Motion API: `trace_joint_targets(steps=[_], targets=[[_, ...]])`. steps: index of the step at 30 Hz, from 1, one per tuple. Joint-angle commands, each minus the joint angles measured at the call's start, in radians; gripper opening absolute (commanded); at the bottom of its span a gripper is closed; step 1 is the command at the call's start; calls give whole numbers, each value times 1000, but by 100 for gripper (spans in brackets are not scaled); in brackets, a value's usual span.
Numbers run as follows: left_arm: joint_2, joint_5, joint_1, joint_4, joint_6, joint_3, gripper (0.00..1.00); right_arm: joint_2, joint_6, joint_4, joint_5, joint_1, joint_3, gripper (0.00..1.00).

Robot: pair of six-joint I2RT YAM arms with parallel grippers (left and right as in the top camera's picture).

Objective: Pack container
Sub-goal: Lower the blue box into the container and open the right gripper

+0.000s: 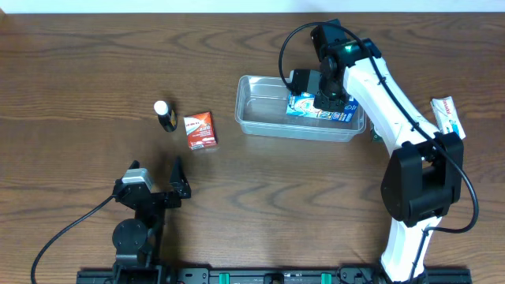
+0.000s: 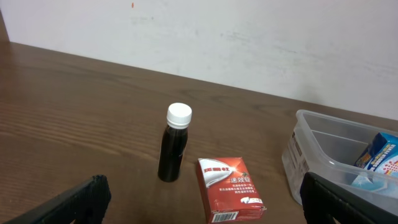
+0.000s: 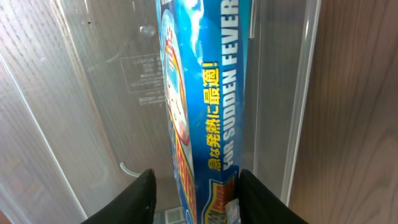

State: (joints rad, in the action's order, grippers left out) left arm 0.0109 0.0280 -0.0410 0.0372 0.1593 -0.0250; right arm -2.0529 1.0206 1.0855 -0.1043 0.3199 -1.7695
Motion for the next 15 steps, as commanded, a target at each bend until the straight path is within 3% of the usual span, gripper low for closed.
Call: trace_joint_targets(steps=[1,15], targets=[[-4,-2,0,32,-9,21,98,7,-41,3,0,23,5,41],[-4,-2,0,32,-9,21,98,19,-256,124,6,63,5,25]])
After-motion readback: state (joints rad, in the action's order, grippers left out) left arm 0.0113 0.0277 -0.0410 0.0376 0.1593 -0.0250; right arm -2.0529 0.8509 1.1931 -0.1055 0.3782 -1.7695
